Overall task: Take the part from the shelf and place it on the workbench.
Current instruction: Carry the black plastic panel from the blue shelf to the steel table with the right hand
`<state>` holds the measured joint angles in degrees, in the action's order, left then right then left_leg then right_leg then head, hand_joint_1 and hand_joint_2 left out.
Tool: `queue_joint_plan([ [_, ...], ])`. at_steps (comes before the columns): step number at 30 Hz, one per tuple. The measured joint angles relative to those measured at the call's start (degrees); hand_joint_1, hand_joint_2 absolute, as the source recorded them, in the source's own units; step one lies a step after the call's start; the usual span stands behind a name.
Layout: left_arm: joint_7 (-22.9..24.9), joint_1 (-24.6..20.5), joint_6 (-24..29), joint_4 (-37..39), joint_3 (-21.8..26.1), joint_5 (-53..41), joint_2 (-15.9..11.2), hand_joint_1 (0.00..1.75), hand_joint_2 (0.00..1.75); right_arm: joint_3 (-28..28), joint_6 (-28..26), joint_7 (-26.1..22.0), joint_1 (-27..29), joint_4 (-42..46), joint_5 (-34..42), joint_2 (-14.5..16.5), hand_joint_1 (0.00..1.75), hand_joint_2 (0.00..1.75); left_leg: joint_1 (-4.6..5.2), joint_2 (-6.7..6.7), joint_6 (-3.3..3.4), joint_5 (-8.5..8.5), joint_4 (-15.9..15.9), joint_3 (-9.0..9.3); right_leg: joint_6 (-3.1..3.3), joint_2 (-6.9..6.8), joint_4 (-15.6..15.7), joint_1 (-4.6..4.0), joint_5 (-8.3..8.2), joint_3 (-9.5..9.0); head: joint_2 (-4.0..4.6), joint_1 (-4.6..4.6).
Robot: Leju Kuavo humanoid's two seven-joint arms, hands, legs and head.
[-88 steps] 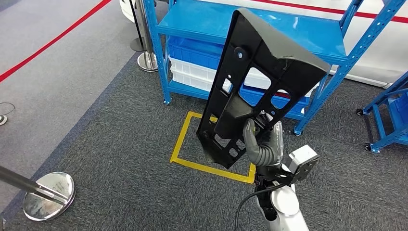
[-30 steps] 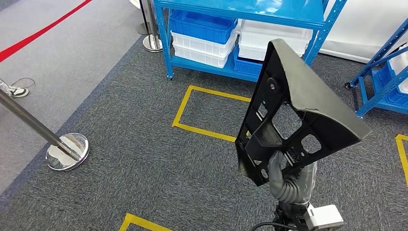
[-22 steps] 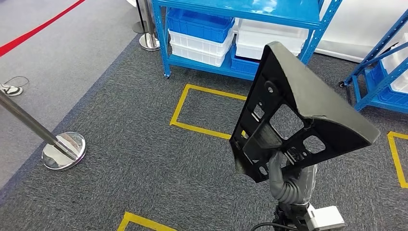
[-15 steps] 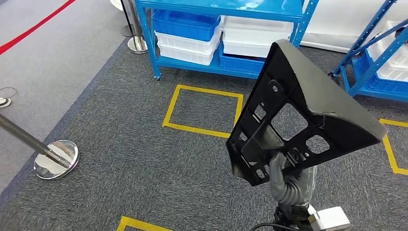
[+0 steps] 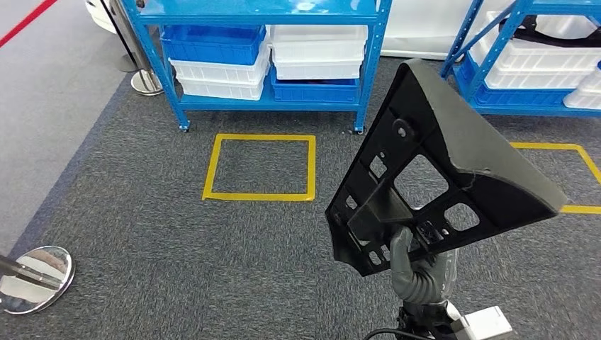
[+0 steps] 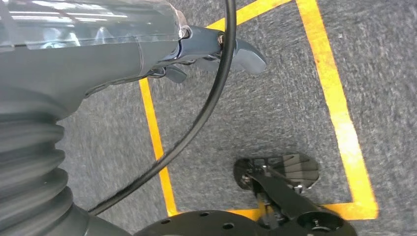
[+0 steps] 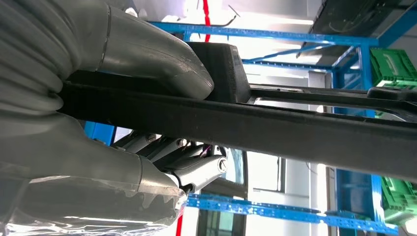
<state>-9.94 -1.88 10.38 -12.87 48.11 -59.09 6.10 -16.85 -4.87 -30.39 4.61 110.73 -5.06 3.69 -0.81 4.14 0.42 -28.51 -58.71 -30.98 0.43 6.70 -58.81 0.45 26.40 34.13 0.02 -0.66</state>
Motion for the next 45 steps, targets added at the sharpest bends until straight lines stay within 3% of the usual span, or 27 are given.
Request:
queue_joint_plan([
  [5,-0.01,-0.04,-0.02,0.00,0.00,-0.03,-0.01,0.00,1.75,0.00,0.03,0.01,0.00,0.00,-0.02,0.00,1.75,1.75,0.07,-0.17,0.05,0.00,0.00,-0.02,-0.15,0.20,0.05,0.09,-0.06,0.07,0.00,0.02],
  [8,-0.04,-0.18,-0.10,0.01,0.00,-0.20,0.03,0.00,1.75,0.00,0.14,0.02,0.04,0.01,-0.11,0.03,1.75,1.75,0.00,-0.97,0.39,0.34,0.36,0.17,-0.69,0.82,0.21,0.13,-0.33,0.21,-0.01,-0.03],
  [9,-0.08,-0.21,-0.18,0.01,0.00,-0.27,0.08,0.00,1.75,0.00,0.22,0.02,-0.07,0.01,-0.15,0.04,1.75,1.75,-0.13,-1.73,0.73,0.70,0.79,0.29,-0.96,-0.53,-0.65,0.05,0.34,0.71,-0.01,0.14],
  [12,-0.28,-0.13,-0.82,0.02,0.00,-0.37,0.18,0.00,1.75,-0.01,0.46,0.03,-0.44,0.02,-0.41,0.15,1.75,1.75,-0.32,-6.16,1.36,1.36,1.64,0.20,-2.04,-6.13,-11.85,0.38,5.65,5.86,-0.01,0.71],
  [13,-0.36,-0.11,-1.05,0.02,0.00,-0.38,0.20,0.00,1.75,-0.01,0.52,0.03,-0.45,0.03,-0.54,0.19,1.75,1.75,-0.29,-7.47,1.25,1.29,1.60,0.15,-2.27,-6.78,-12.67,0.60,5.61,5.95,-0.01,0.72],
  [15,-0.57,-0.14,-1.26,0.02,0.00,-0.42,0.30,0.00,1.75,-0.05,0.58,0.03,-0.49,0.13,-0.72,0.26,1.75,1.75,-0.21,-8.79,0.83,1.02,1.50,0.39,-2.06,-9.09,-4.80,0.49,2.28,1.43,-0.02,0.72],
  [17,-0.81,-0.15,-1.33,0.02,0.00,-0.47,0.37,0.00,1.75,-0.19,0.66,0.05,-0.52,0.20,-0.83,0.40,1.75,1.75,0.04,-9.85,0.18,0.69,1.32,0.64,-1.50,-10.85,0.38,0.01,0.86,-1.37,-0.02,0.63],
  [18,-0.90,-0.22,-1.36,0.02,0.00,-0.48,0.37,0.00,1.75,-0.32,0.70,0.10,-0.51,0.19,-0.85,0.48,1.75,1.75,0.15,-10.37,-0.16,0.58,1.28,0.75,-1.24,-10.87,0.99,-0.26,0.91,-1.55,-0.01,0.58],
  [20,-1.04,-0.47,-1.57,0.02,0.00,-0.49,0.37,0.00,1.75,-0.58,0.82,0.18,-0.42,0.16,-0.86,0.66,1.75,1.75,0.11,-11.16,-0.83,0.31,1.22,0.96,-0.63,-9.39,1.09,-0.21,0.62,-1.35,-0.01,0.53],
  [22,-1.22,-0.56,-1.87,0.02,0.00,-0.53,0.32,0.00,1.75,-0.77,0.94,0.29,-0.39,0.13,-0.83,0.93,1.75,1.75,-0.14,-9.24,-1.36,-1.43,-0.76,0.32,0.14,-8.13,1.38,0.14,0.28,-1.29,-0.01,0.31],
  [24,-1.37,-0.48,-2.08,0.02,0.01,-0.59,0.28,0.00,1.75,-0.96,1.16,0.36,-0.39,0.01,-0.68,1.21,1.75,1.75,-0.30,-5.97,-1.63,-5.23,-7.24,-2.47,0.68,-6.85,1.47,0.27,0.08,-1.17,-0.01,-0.11],
  [26,-1.46,-0.45,-2.19,0.02,0.03,-0.72,0.27,0.00,1.75,-1.05,1.41,0.40,-0.27,-0.18,-0.43,1.34,1.75,1.75,-0.30,-4.75,-1.72,-7.87,-14.19,-5.68,0.86,-5.33,1.33,0.14,0.03,-1.03,-0.02,-0.32],
  [27,-1.44,-0.46,-2.21,0.02,0.04,-0.82,0.26,0.00,1.75,-1.05,1.52,0.42,-0.20,-0.26,-0.29,1.36,1.75,1.75,-0.29,-4.62,-1.68,-7.56,-15.21,-6.23,0.87,-4.51,1.22,0.09,0.03,-1.01,-0.02,-0.31],
  [28,-1.44,-0.50,-2.23,0.02,0.04,-0.90,0.26,0.00,1.75,-1.05,1.58,0.44,-0.13,-0.33,-0.14,1.37,1.75,1.75,-0.29,-4.49,-1.58,-6.11,-13.99,-5.76,0.86,-3.63,1.08,0.07,0.05,-1.02,-0.02,-0.32],
  [29,-1.39,-0.49,-2.24,0.02,0.04,-0.99,0.26,0.00,1.75,-1.05,1.62,0.44,-0.08,-0.37,0.03,1.39,1.75,1.75,-0.32,-3.95,-1.42,-3.84,-10.75,-4.39,0.80,-2.74,0.91,0.07,0.09,-1.04,-0.02,-0.33],
  [31,-1.33,-0.24,-2.26,0.03,0.04,-1.14,0.20,0.00,1.75,-1.05,1.67,0.42,-0.07,-0.41,0.29,1.46,1.75,1.75,-0.48,-0.93,-0.98,-0.52,-3.39,-1.31,0.49,-1.05,0.41,0.10,0.22,-0.77,-0.01,-0.33],
  [33,-1.26,-0.14,-2.29,0.04,0.04,-1.25,0.16,0.00,1.75,-1.05,1.75,0.39,-0.01,-0.44,0.39,1.63,1.75,1.75,-0.48,1.07,-0.67,-0.03,-0.33,-0.08,-0.19,0.30,0.09,0.28,0.10,-0.11,-0.01,-0.33],
  [35,-1.23,-0.29,-2.32,0.04,0.04,-1.32,0.20,0.00,1.75,-1.04,1.87,0.37,0.16,-0.46,0.40,1.76,1.75,1.75,-0.44,0.02,-0.25,0.13,0.11,0.04,-1.05,1.23,0.15,0.45,-0.23,0.38,-0.02,-0.36],
  [36,-1.23,-0.32,-2.34,0.04,0.04,-1.36,0.22,0.00,1.75,-1.03,1.92,0.37,0.23,-0.46,0.40,1.77,1.75,1.75,-0.53,-0.72,0.12,0.36,0.47,0.16,-1.39,0.42,-0.16,0.37,-0.07,0.63,-0.02,-0.29],
  [38,-1.24,-0.30,-2.40,0.04,0.04,-1.40,0.27,0.00,1.75,-1.02,2.07,0.37,0.19,-0.46,0.40,1.80,1.75,1.75,-0.71,-2.44,0.97,0.78,1.19,0.41,-1.86,-3.08,-3.44,0.11,1.97,2.30,-0.01,0.10],
  [39,-1.24,-0.23,-2.48,0.04,0.05,-1.41,0.26,0.00,1.75,-1.02,2.16,0.38,0.15,-0.46,0.40,1.84,1.75,1.75,-0.59,-3.34,1.21,0.83,1.26,0.46,-2.05,-4.88,-6.66,0.12,3.72,3.91,-0.01,0.31],
  [41,-1.25,-0.13,-2.69,0.04,0.06,-1.43,0.25,0.00,1.75,-1.03,2.28,0.39,0.14,-0.49,0.40,1.91,1.75,1.75,-0.43,-5.17,1.35,0.77,1.25,0.44,-2.42,-6.14,-13.62,0.38,6.59,7.38,-0.01,0.50],
  [42,-1.29,-0.14,-2.82,0.04,0.07,-1.45,0.24,0.00,1.75,-1.03,2.31,0.40,0.17,-0.51,0.40,1.92,1.75,1.75,-0.39,-6.06,1.30,0.70,1.24,0.45,-2.56,-6.33,-15.17,0.52,6.72,8.13,-0.01,0.51],
  [43,-1.34,-0.19,-2.95,0.04,0.07,-1.47,0.25,0.00,1.75,-1.03,2.31,0.40,0.18,-0.52,0.40,1.92,1.75,1.75,-0.38,-6.88,1.21,0.63,1.22,0.51,-2.63,-6.56,-14.55,0.61,5.81,7.75,-0.02,0.51],
  [45,-1.45,-0.32,-3.13,0.04,0.07,-1.53,0.27,0.00,1.75,-1.03,2.31,0.40,0.13,-0.51,0.40,1.97,1.75,1.75,-0.35,-8.29,0.87,0.36,1.19,0.82,-2.43,-8.07,-7.46,0.60,2.23,3.72,-0.02,0.53],
])
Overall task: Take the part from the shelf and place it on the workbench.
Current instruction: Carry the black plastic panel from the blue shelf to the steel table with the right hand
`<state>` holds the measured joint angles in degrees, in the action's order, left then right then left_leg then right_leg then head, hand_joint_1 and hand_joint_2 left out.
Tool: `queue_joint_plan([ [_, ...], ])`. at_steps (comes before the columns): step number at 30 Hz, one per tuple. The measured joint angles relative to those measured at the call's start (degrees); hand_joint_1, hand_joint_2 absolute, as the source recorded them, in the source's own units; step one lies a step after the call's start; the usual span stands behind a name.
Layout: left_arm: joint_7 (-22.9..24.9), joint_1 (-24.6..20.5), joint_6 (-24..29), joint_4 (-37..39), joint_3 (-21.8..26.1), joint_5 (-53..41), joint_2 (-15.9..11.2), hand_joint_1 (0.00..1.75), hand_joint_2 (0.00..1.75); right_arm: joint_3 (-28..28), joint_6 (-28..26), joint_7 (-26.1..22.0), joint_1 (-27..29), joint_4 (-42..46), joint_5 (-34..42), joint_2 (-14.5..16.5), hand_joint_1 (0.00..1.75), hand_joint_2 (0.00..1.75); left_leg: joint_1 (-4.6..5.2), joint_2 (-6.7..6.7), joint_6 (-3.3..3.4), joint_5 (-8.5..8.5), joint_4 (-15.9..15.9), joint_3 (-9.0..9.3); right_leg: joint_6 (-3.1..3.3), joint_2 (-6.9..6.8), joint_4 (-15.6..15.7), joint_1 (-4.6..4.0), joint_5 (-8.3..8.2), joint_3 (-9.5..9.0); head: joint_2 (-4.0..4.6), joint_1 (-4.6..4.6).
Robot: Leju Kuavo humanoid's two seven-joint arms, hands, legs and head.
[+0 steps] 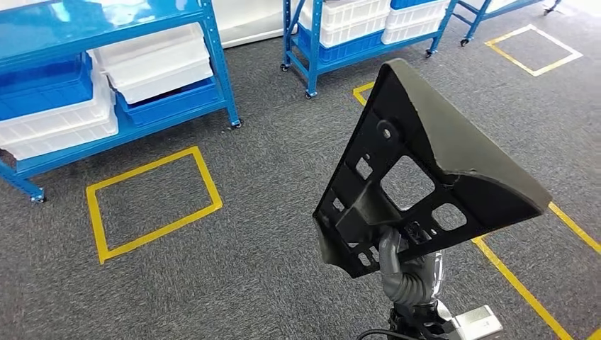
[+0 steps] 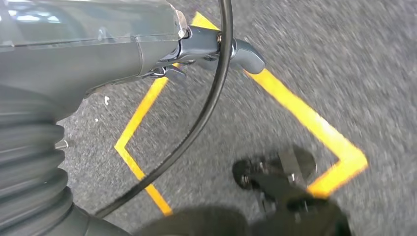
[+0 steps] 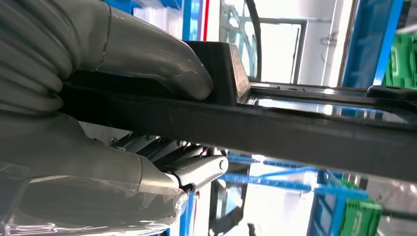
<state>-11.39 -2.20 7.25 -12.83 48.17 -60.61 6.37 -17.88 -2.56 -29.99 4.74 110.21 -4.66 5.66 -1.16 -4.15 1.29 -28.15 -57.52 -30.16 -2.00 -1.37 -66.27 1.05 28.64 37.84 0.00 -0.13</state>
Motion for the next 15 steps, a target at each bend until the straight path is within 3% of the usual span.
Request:
queue_joint_plan([
  [2,-0.15,-0.06,-0.03,0.00,0.00,-0.04,0.04,0.00,1.75,0.00,0.01,0.03,-0.16,0.03,0.00,0.13,1.75,1.75,0.26,-1.09,-0.63,-0.41,-0.13,0.37,0.64,-2.03,6.62,-0.49,-2.07,-3.72,0.00,-0.07],
  [3,-0.25,-0.11,-0.02,0.00,0.00,-0.07,0.05,0.00,1.75,0.01,0.01,0.05,-0.24,0.04,0.00,0.20,1.75,1.75,0.38,-1.59,-0.97,-0.57,-0.13,0.56,1.00,-2.47,7.98,-0.76,-2.23,-4.45,0.00,-0.10],
  [5,-0.48,-0.32,-0.06,0.00,-0.01,-0.15,0.05,0.00,1.75,0.03,0.01,0.10,-0.34,0.07,0.01,0.24,1.75,1.75,0.44,-2.55,-1.58,-0.69,0.04,0.95,1.64,-1.46,8.26,-1.00,-2.23,-4.38,0.00,-0.17],
  [6,-0.61,-0.43,-0.15,0.00,-0.02,-0.21,0.05,0.00,1.75,0.05,0.00,0.16,-0.39,0.10,0.03,0.25,1.75,1.75,0.35,-2.32,-1.89,-1.00,-0.13,1.06,2.00,-0.88,8.47,-0.90,-2.36,-4.42,0.00,-0.20],
  [8,-0.81,-0.41,-0.46,0.00,-0.02,-0.46,0.04,0.00,1.75,0.07,0.04,0.37,-0.77,0.18,0.15,0.35,1.75,1.75,0.11,0.06,-2.34,-3.27,-3.05,0.02,2.80,0.33,8.94,-0.53,-2.73,-4.53,0.01,-0.44],
  [10,-1.00,-0.28,-0.83,0.01,-0.01,-0.70,0.04,0.00,1.75,0.08,0.11,0.63,-1.25,0.21,0.42,0.56,1.75,1.75,-0.05,2.88,-2.54,-7.15,-10.16,-3.19,3.29,1.59,9.04,-0.44,-2.87,-4.51,0.01,-0.77],
  [11,-1.08,-0.32,-0.94,0.02,-0.01,-0.76,0.04,0.00,1.75,0.08,0.14,0.75,-1.39,0.20,0.55,0.66,1.75,1.75,-0.07,3.39,-2.62,-8.51,-13.71,-4.87,3.38,2.28,9.00,-0.49,-2.87,-4.48,0.01,-0.84],
  [12,-1.15,-0.41,-1.02,0.02,-0.01,-0.79,0.05,0.00,1.75,0.09,0.15,0.86,-1.48,0.20,0.67,0.70,1.75,1.75,-0.07,3.59,-2.67,-8.82,-15.84,-5.92,3.41,3.04,8.93,-0.54,-2.86,-4.48,0.00,-0.86],
  [13,-1.21,-0.49,-1.04,0.02,-0.01,-0.85,0.06,0.00,1.75,0.09,0.16,0.97,-1.57,0.19,0.75,0.72,1.75,1.75,-0.07,3.65,-2.68,-7.92,-15.82,-6.02,3.39,3.86,8.83,-0.57,-2.85,-4.50,0.01,-0.87],
  [15,-1.24,-0.54,-1.10,0.02,-0.03,-1.03,0.06,0.00,1.75,0.09,0.17,1.16,-1.88,0.19,0.91,0.74,1.75,1.75,-0.13,4.41,-2.49,-3.59,-9.94,-3.60,3.25,5.65,8.51,-0.55,-2.76,-4.54,0.01,-0.89],
])
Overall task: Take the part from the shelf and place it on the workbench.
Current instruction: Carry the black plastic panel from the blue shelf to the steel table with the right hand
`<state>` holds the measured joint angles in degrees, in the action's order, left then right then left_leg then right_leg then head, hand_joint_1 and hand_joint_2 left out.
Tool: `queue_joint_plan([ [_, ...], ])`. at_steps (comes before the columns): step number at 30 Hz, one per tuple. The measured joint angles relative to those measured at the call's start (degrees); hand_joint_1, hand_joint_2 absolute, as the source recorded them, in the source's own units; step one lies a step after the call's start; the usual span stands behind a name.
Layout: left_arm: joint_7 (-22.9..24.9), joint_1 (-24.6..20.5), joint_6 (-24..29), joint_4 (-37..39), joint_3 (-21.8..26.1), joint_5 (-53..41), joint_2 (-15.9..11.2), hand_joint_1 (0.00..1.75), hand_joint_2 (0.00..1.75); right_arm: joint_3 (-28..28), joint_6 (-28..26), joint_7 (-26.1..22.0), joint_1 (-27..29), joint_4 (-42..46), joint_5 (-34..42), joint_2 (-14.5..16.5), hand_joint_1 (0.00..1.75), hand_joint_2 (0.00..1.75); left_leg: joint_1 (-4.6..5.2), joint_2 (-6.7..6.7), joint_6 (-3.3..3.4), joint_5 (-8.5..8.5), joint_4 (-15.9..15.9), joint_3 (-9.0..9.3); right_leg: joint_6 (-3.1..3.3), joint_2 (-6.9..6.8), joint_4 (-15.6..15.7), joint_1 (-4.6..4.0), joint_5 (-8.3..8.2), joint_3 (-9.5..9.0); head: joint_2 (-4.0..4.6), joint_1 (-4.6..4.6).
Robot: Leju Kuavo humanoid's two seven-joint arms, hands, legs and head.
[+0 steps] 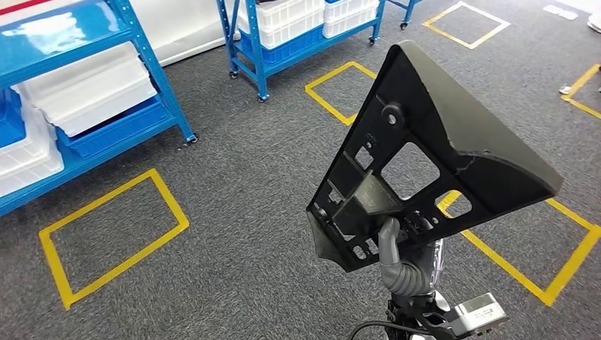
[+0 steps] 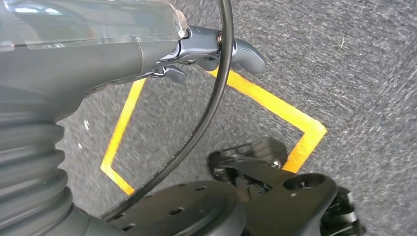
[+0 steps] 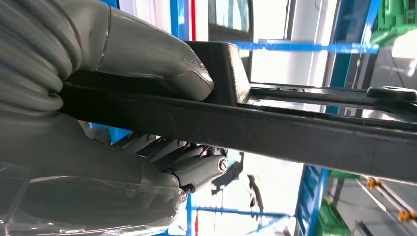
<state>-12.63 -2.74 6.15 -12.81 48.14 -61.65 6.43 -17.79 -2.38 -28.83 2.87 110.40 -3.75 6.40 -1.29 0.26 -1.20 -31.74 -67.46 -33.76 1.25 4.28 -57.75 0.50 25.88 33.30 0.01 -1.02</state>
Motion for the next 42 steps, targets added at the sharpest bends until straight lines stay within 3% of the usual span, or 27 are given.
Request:
queue_joint_plan([
  [1,-0.03,0.10,-0.04,0.01,-0.01,-0.09,-0.01,0.00,1.75,0.00,0.00,0.05,-0.22,0.00,0.05,0.04,1.75,1.75,-0.05,1.36,0.21,1.75,3.57,1.45,-0.18,0.84,-0.26,-0.04,0.07,0.11,0.01,0.00],
  [3,-0.08,0.35,-0.11,0.05,-0.02,-0.20,-0.01,0.00,1.75,0.00,0.02,0.19,-0.67,-0.01,0.10,0.16,1.75,1.75,-0.13,3.74,0.61,3.01,8.04,3.11,-0.78,2.30,-0.84,0.03,0.04,0.78,0.01,0.02],
  [4,-0.08,0.40,-0.14,0.08,-0.03,-0.21,0.00,0.00,1.75,0.01,0.03,0.26,-0.79,-0.02,0.11,0.23,1.75,1.75,-0.05,4.22,0.80,2.76,8.49,3.22,-1.17,2.92,-0.97,0.13,-0.10,1.19,0.01,0.03],
  [6,-0.10,0.38,-0.17,0.09,-0.06,-0.24,0.06,0.00,1.75,0.02,0.03,0.41,-0.86,-0.03,0.12,0.32,1.75,1.75,-0.04,3.11,1.36,3.00,8.91,3.30,-1.97,3.83,-0.94,0.36,-0.39,1.73,0.01,-0.01],
  [8,-0.13,0.36,-0.18,0.10,-0.08,-0.25,0.16,0.00,1.75,0.02,0.02,0.47,-0.99,-0.04,0.12,0.33,1.75,1.75,-0.22,1.62,2.12,3.44,9.57,3.54,-2.53,1.63,-2.90,0.21,0.89,2.84,0.00,0.30],
  [10,-0.14,0.40,-0.24,0.11,-0.08,-0.25,0.21,0.00,1.75,0.02,0.06,0.48,-1.20,-0.08,0.10,0.34,1.75,1.75,-0.13,0.00,2.62,3.57,9.88,3.68,-2.91,-2.13,-9.25,0.18,4.14,5.99,0.00,0.74],
  [12,-0.15,0.44,-0.42,0.11,-0.08,-0.25,0.22,0.00,1.75,0.02,0.09,0.48,-1.14,-0.15,0.08,0.35,1.75,1.75,0.02,-1.75,2.75,3.42,9.86,3.74,-3.22,-3.63,-15.67,0.37,6.30,9.30,0.00,0.86],
  [13,-0.17,0.41,-0.54,0.11,-0.08,-0.24,0.22,0.00,1.75,0.01,0.09,0.46,-1.00,-0.18,0.04,0.35,1.75,1.75,0.05,-2.59,2.71,3.31,9.85,3.83,-3.30,-3.92,-16.36,0.46,5.95,9.71,0.00,0.87],
  [14,-0.21,0.38,-0.63,0.11,-0.08,-0.24,0.26,0.00,1.75,-0.01,0.09,0.41,-0.87,-0.17,-0.04,0.36,1.75,1.75,0.05,-3.38,2.61,3.17,9.85,3.98,-3.32,-4.23,-14.89,0.54,4.66,8.95,-0.01,0.87],
  [15,-0.27,0.34,-0.69,0.11,-0.08,-0.22,0.30,0.00,1.75,-0.03,0.08,0.32,-0.76,-0.15,-0.14,0.37,1.75,1.75,0.05,-4.09,2.43,2.98,9.85,4.22,-3.25,-4.89,-11.50,0.56,2.80,7.09,-0.01,0.88],
  [17,-0.69,0.34,-0.73,0.11,-0.08,-0.07,0.40,0.00,1.75,-0.22,0.03,0.05,-0.64,0.00,-0.59,0.44,1.75,1.75,0.29,-5.31,1.87,2.44,9.77,4.74,-2.80,-7.52,-4.14,0.21,0.22,3.01,-0.01,0.86],
  [19,-1.45,0.32,-0.70,0.11,-0.08,0.17,0.43,0.00,1.75,-0.68,-0.15,-0.25,-0.39,0.28,-1.22,0.54,1.75,1.75,0.61,-6.46,1.22,1.96,9.79,5.21,-2.08,-8.71,-1.10,-0.37,-0.11,1.42,-0.01,0.67],
  [21,-2.15,0.14,-0.67,0.11,-0.08,0.26,0.43,0.00,1.75,-1.14,-0.40,-0.46,0.06,0.63,-1.78,0.61,1.75,1.75,0.63,-7.49,0.65,1.60,9.97,5.65,-1.32,-7.29,-0.84,-0.50,-0.13,1.47,-0.01,0.51],
  [22,-2.44,0.04,-0.66,0.11,-0.08,0.26,0.43,0.00,1.75,-1.32,-0.57,-0.53,0.24,0.80,-1.98,0.67,1.75,1.75,0.53,-6.98,0.39,1.07,9.58,5.68,-0.96,-6.59,-0.66,-0.40,-0.23,1.43,0.00,0.43],
  [23,-2.66,-0.01,-0.66,0.11,-0.08,0.24,0.43,0.00,1.75,-1.47,-0.70,-0.58,0.33,0.96,-2.15,0.78,1.75,1.75,0.40,-5.75,0.19,-0.01,8.20,5.19,-0.55,-5.92,-0.47,-0.25,-0.36,1.37,0.00,0.31],
  [25,-2.96,0.01,-0.69,0.11,-0.08,0.13,0.43,0.00,1.75,-1.86,-0.95,-0.75,0.38,1.12,-2.39,1.05,1.75,1.75,0.22,-2.36,0.01,-3.53,1.86,2.38,0.04,-4.60,-0.32,-0.15,-0.45,1.30,0.00,-0.02],
  [27,-3.10,0.13,-0.82,0.11,-0.07,-0.08,0.43,0.00,1.75,-2.17,-1.09,-0.99,0.39,1.07,-2.50,1.17,1.75,1.75,0.21,-0.93,0.03,-6.01,-5.46,-1.47,0.30,-3.01,-0.43,-0.31,-0.39,1.29,0.00,-0.15],
  [28,-3.15,0.16,-0.90,0.11,-0.07,-0.16,0.43,0.00,1.75,-2.29,-1.17,-1.10,0.41,0.99,-2.54,1.17,1.75,1.75,0.21,-0.74,0.10,-5.67,-6.92,-2.55,0.35,-2.11,-0.54,-0.39,-0.35,1.26,0.00,-0.14],
  [29,-3.20,0.16,-0.95,0.11,-0.06,-0.21,0.43,0.00,1.75,-2.39,-1.25,-1.16,0.41,0.91,-2.54,1.17,1.75,1.75,0.22,-0.60,0.25,-4.13,-6.05,-2.62,0.36,-1.20,-0.67,-0.44,-0.29,1.21,-0.01,-0.15],
  [30,-3.22,0.14,-0.97,0.11,-0.05,-0.26,0.43,0.00,1.75,-2.49,-1.31,-1.20,0.41,0.84,-2.55,1.18,1.75,1.75,0.22,-0.24,0.47,-1.77,-3.19,-1.76,0.34,-0.30,-0.82,-0.46,-0.22,1.13,-0.01,-0.15],
  [32,-3.18,0.21,-0.97,0.11,-0.05,-0.46,0.39,0.00,1.75,-2.60,-1.43,-1.27,0.39,0.74,-2.55,1.18,1.75,1.75,0.17,2.16,1.03,2.28,4.15,0.79,0.11,1.29,-1.15,-0.47,-0.07,1.13,0.00,-0.11],
  [34,-3.02,0.25,-0.97,0.11,-0.05,-0.75,0.35,0.00,1.75,-2.63,-1.54,-1.38,0.41,0.66,-2.52,1.18,1.75,1.75,0.28,3.98,1.40,3.33,7.72,2.04,-0.49,2.64,-1.34,-0.32,-0.15,1.50,0.00,-0.09],
  [36,-2.89,0.10,-0.97,0.11,-0.05,-0.95,0.36,0.00,1.75,-2.63,-1.66,-1.46,0.56,0.63,-2.41,1.17,1.75,1.75,0.35,3.21,1.84,3.43,8.31,2.35,-1.34,3.80,-1.26,-0.09,-0.43,1.87,0.00,-0.09],
  [37,-2.85,0.04,-0.97,0.11,-0.05,-1.06,0.37,0.00,1.75,-2.61,-1.72,-1.47,0.65,0.64,-2.33,1.16,1.75,1.75,0.32,2.53,2.22,3.68,8.69,2.55,-1.67,3.26,-1.48,-0.12,-0.27,2.04,0.01,-0.04],
  [39,-2.81,0.07,-0.97,0.11,-0.05,-1.24,0.39,0.00,1.75,-2.56,-1.83,-1.52,0.70,0.63,-2.16,1.13,1.75,1.75,0.20,1.03,3.06,4.18,9.44,2.86,-2.16,0.18,-4.51,-0.29,1.67,3.50,0.00,0.39],
  [40,-2.79,0.14,-0.97,0.11,-0.05,-1.32,0.39,0.00,1.75,-2.55,-1.86,-1.54,0.72,0.59,-2.12,1.12,1.75,1.75,0.38,0.26,3.27,4.25,9.54,2.91,-2.33,-1.78,-7.63,-0.27,3.39,4.99,0.00,0.58],
  [42,-2.77,0.27,-0.97,0.11,-0.05,-1.37,0.39,0.00,1.75,-2.54,-1.88,-1.55,0.82,0.38,-2.11,1.08,1.75,1.75,0.61,-1.39,3.44,4.16,9.54,2.87,-2.72,-3.46,-14.57,0.04,6.35,8.44,-0.01,0.79],
])
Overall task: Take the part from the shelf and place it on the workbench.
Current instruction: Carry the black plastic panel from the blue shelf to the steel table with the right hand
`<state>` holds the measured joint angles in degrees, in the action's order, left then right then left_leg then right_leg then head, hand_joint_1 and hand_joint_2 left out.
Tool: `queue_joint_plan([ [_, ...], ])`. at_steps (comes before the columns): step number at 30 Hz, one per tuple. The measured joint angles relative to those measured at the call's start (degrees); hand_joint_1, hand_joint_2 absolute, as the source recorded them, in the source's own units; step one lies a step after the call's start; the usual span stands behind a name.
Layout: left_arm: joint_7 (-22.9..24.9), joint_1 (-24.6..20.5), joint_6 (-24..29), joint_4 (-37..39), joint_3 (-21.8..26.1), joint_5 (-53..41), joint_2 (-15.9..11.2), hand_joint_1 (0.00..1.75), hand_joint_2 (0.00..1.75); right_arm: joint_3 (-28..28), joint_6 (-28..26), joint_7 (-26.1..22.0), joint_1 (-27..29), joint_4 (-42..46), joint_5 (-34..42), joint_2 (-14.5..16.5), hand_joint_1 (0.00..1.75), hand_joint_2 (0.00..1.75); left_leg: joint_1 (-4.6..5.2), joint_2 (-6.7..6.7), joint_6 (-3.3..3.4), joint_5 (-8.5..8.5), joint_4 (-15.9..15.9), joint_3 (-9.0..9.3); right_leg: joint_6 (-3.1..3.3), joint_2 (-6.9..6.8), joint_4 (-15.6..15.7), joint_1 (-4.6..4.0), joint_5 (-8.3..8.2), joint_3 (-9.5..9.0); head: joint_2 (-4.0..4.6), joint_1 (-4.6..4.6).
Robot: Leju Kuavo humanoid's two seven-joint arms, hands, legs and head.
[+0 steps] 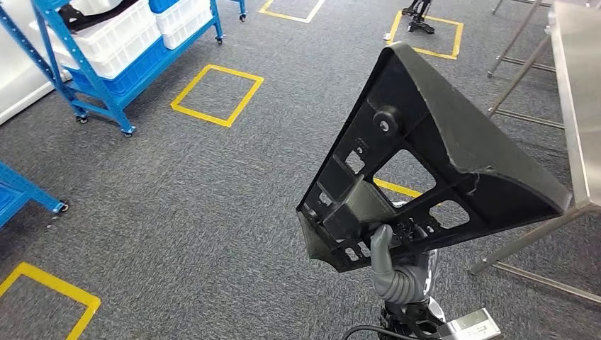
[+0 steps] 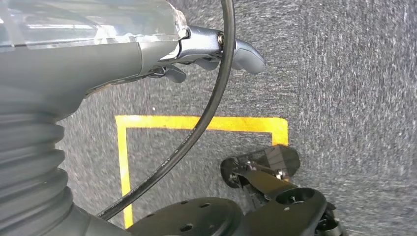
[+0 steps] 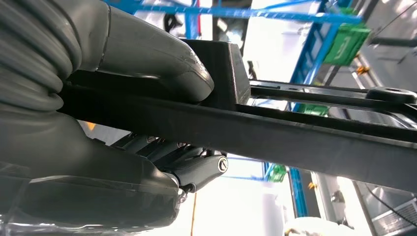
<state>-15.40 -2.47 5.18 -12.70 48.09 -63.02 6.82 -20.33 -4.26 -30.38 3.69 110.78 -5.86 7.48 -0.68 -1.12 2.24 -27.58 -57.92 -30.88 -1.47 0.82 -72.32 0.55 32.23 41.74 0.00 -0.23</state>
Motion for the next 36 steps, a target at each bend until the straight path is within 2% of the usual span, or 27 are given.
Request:
queue_joint_plan([
  [1,0.02,0.02,0.00,0.00,0.00,-0.01,0.00,0.00,1.75,0.01,0.00,0.00,0.12,-0.13,0.00,-0.04,1.75,1.75,0.05,-0.82,-0.03,-0.09,-0.01,0.03,-0.15,-0.28,-1.66,0.16,0.23,0.82,0.00,0.01],
  [2,0.03,0.01,0.00,0.00,0.00,-0.02,0.00,0.00,1.75,0.02,-0.01,0.00,0.22,-0.21,0.00,-0.09,1.75,1.75,0.08,-1.60,-0.09,-0.20,-0.02,0.09,-0.25,-0.53,-1.30,0.28,-0.53,0.61,0.00,0.01],
  [3,0.03,-0.04,0.00,0.00,0.00,-0.02,0.00,0.00,1.75,0.03,-0.01,0.00,0.29,-0.26,0.00,-0.13,1.75,1.75,0.08,-2.30,-0.22,-0.33,-0.03,0.23,-0.25,-1.03,1.33,0.34,-2.17,-0.84,0.00,0.02],
  [5,0.04,-0.06,0.00,0.00,0.00,-0.03,0.02,0.00,1.75,0.04,-0.02,0.01,0.30,-0.27,-0.01,-0.18,1.75,1.75,0.23,-3.51,-0.69,-0.75,-0.10,0.66,0.15,-3.80,9.08,-0.04,-5.26,-5.19,0.01,0.03],
  [7,0.05,-0.05,0.00,0.00,0.00,-0.04,0.04,0.00,1.75,0.05,-0.02,-0.01,0.27,-0.27,-0.03,-0.18,1.75,1.75,0.47,-4.57,-1.31,-1.19,-0.17,1.06,0.89,-5.72,13.35,-0.66,-6.17,-7.48,0.01,-0.07],
  [8,0.06,-0.08,0.00,0.00,0.00,-0.04,0.04,0.00,1.75,0.05,-0.02,-0.01,0.29,-0.27,-0.03,-0.18,1.75,1.75,0.57,-5.14,-1.62,-1.36,-0.13,1.25,1.23,-5.56,13.68,-0.94,-6.01,-7.54,0.01,-0.14],
  [9,0.07,-0.15,0.00,0.00,0.00,-0.04,0.05,0.00,1.75,0.07,-0.02,-0.02,0.31,-0.26,-0.03,-0.18,1.75,1.75,0.55,-5.77,-1.91,-1.48,-0.03,1.50,1.56,-4.69,13.84,-0.91,-6.11,-7.50,0.00,-0.17],
  [10,0.07,-0.23,0.00,0.00,0.00,-0.04,0.05,0.00,1.75,0.08,-0.02,-0.02,0.35,-0.24,-0.03,-0.18,1.75,1.75,0.44,-5.74,-2.20,-1.78,-0.16,1.67,1.89,-3.97,14.09,-0.80,-6.23,-7.60,0.00,-0.20],
  [12,0.06,-0.27,0.00,0.00,-0.01,-0.05,0.05,0.00,1.75,0.06,-0.04,-0.03,0.32,-0.21,-0.04,-0.18,1.75,1.75,0.17,-3.43,-2.67,-3.84,-2.79,0.87,2.65,-2.52,14.60,-0.43,-6.53,-7.83,0.01,-0.39],
  [14,0.05,-0.16,-0.01,0.00,-0.02,-0.05,0.06,0.00,1.75,0.01,-0.05,-0.04,0.28,-0.22,-0.04,-0.16,1.75,1.75,0.00,-0.30,-2.91,-7.57,-9.65,-2.23,3.12,-1.13,14.70,-0.33,-6.61,-7.90,0.01,-0.73],
  [15,0.04,-0.10,-0.01,0.00,-0.02,-0.07,0.07,0.00,1.75,-0.01,-0.05,-0.04,0.32,-0.24,-0.04,-0.16,1.75,1.75,-0.02,0.33,-3.00,-9.02,-13.35,-4.05,3.22,-0.32,14.65,-0.37,-6.60,-7.88,0.01,-0.85],
  [16,0.03,-0.07,-0.01,0.00,-0.01,-0.12,0.07,0.00,1.75,-0.01,-0.06,-0.04,0.40,-0.26,-0.04,-0.16,1.75,1.75,-0.03,0.58,-3.05,-9.46,-15.74,-5.33,3.25,0.54,14.58,-0.42,-6.58,-7.90,0.01,-0.89],
  [17,0.01,-0.08,-0.01,0.00,-0.01,-0.21,0.07,0.00,1.75,-0.01,-0.08,-0.05,0.49,-0.27,-0.04,-0.16,1.75,1.75,-0.03,0.67,-3.05,-8.68,-16.09,-5.73,3.23,1.46,14.44,-0.43,-6.55,-7.93,0.01,-0.88],
  [18,0.02,-0.12,-0.01,0.00,0.00,-0.33,0.06,0.00,1.75,0.00,-0.11,-0.09,0.58,-0.28,-0.05,-0.16,1.75,1.75,-0.05,0.85,-3.01,-6.82,-14.17,-5.10,3.15,2.37,14.24,-0.41,-6.48,-7.96,0.00,-0.89],
  [19,0.04,-0.14,-0.01,0.00,0.00,-0.44,0.05,0.00,1.75,0.00,-0.14,-0.13,0.66,-0.29,-0.06,-0.16,1.75,1.75,-0.14,1.53,-2.94,-4.34,-10.53,-3.70,3.01,3.23,13.97,-0.35,-6.34,-7.98,0.00,-0.89],
  [21,0.11,-0.01,-0.10,0.03,-0.01,-0.57,0.05,0.00,1.75,0.00,-0.21,-0.22,0.76,-0.29,-0.09,-0.16,1.75,1.75,-0.39,4.33,-2.72,-1.42,-4.00,-1.17,2.55,4.75,13.28,-0.33,-6.08,-7.69,0.01,-0.90],
  [22,0.14,0.02,-0.25,0.05,-0.01,-0.59,0.05,0.00,1.75,0.00,-0.23,-0.28,0.84,-0.28,-0.11,-0.16,1.75,1.75,-0.43,5.44,-2.57,-1.02,-2.31,-0.53,2.23,5.41,13.03,-0.27,-6.07,-7.41,0.01,-0.89],
  [23,0.19,0.01,-0.52,0.08,-0.02,-0.63,0.05,0.00,1.75,0.03,-0.25,-0.33,0.96,-0.27,-0.12,-0.18,1.75,1.75,-0.35,5.91,-2.35,-1.25,-1.89,-0.36,1.87,6.04,12.95,-0.20,-6.19,-7.10,0.01,-0.90],
  [25,0.27,-0.16,-1.00,0.09,-0.01,-0.72,0.07,0.00,1.75,0.11,-0.27,-0.42,1.25,-0.24,-0.11,-0.21,1.75,1.75,-0.32,4.81,-1.69,-0.95,-1.45,-0.18,1.17,7.07,13.03,-0.02,-6.45,-6.67,0.00,-0.85],
  [26,0.28,-0.19,-1.14,0.09,-0.01,-0.77,0.08,0.00,1.75,0.15,-0.28,-0.45,1.36,-0.22,-0.11,-0.22,1.75,1.75,-0.37,4.13,-1.29,-0.72,-1.14,-0.07,0.91,6.36,12.61,-0.08,-6.14,-6.36,0.00,-0.78],
  [27,0.29,-0.17,-1.19,0.09,0.00,-0.80,0.09,0.00,1.75,0.17,-0.29,-0.49,1.40,-0.20,-0.11,-0.24,1.75,1.75,-0.44,3.35,-0.85,-0.49,-0.78,0.03,0.67,4.94,11.23,-0.19,-5.24,-5.62,0.01,-0.54],
  [29,0.44,-0.07,-1.32,0.09,0.00,-1.03,0.08,0.00,1.75,0.20,-0.29,-0.59,1.49,-0.19,-0.10,-0.27,1.75,1.75,-0.30,1.71,-0.29,-0.31,-0.38,0.13,0.25,1.23,5.08,-0.26,-1.97,-2.56,0.01,-0.15],
  [31,0.68,0.06,-1.44,0.09,0.00,-1.40,0.07,0.00,1.75,0.23,-0.27,-0.68,1.83,-0.20,-0.08,-0.33,1.75,1.75,-0.11,-0.02,-0.12,-0.42,-0.37,0.13,-0.13,-0.17,-1.45,-0.04,0.40,0.77,0.01,-0.02],
  [32,0.76,0.09,-1.43,0.09,0.00,-1.59,0.06,0.00,1.75,0.27,-0.25,-0.72,2.08,-0.20,-0.07,-0.38,1.75,1.75,-0.06,-0.84,-0.14,-0.52,-0.38,0.17,-0.23,-0.42,-2.33,0.07,0.16,1.25,0.01,-0.01],
  [33,0.80,0.07,-1.38,0.09,0.00,-1.75,0.07,0.00,1.75,0.35,-0.19,-0.76,2.28,-0.20,-0.07,-0.43,1.75,1.75,-0.04,-1.60,-0.21,-0.64,-0.39,0.28,-0.24,-0.68,-0.99,0.14,-1.07,0.57,0.01,-0.01],
  [34,0.82,0.04,-1.32,0.09,0.00,-1.91,0.08,0.00,1.75,0.46,-0.13,-0.80,2.42,-0.20,-0.07,-0.46,1.75,1.75,-0.03,-2.28,-0.34,-0.80,-0.39,0.47,-0.13,-1.35,2.38,0.12,-2.97,-1.26,0.01,0.00],
  [36,0.80,0.04,-1.21,0.09,0.00,-2.24,0.12,0.00,1.75,0.68,-0.03,-0.87,2.51,-0.20,-0.10,-0.48,1.75,1.75,0.13,-3.45,-0.82,-1.25,-0.44,0.95,0.43,-3.96,10.05,-0.35,-5.73,-5.46,0.01,-0.02],
])
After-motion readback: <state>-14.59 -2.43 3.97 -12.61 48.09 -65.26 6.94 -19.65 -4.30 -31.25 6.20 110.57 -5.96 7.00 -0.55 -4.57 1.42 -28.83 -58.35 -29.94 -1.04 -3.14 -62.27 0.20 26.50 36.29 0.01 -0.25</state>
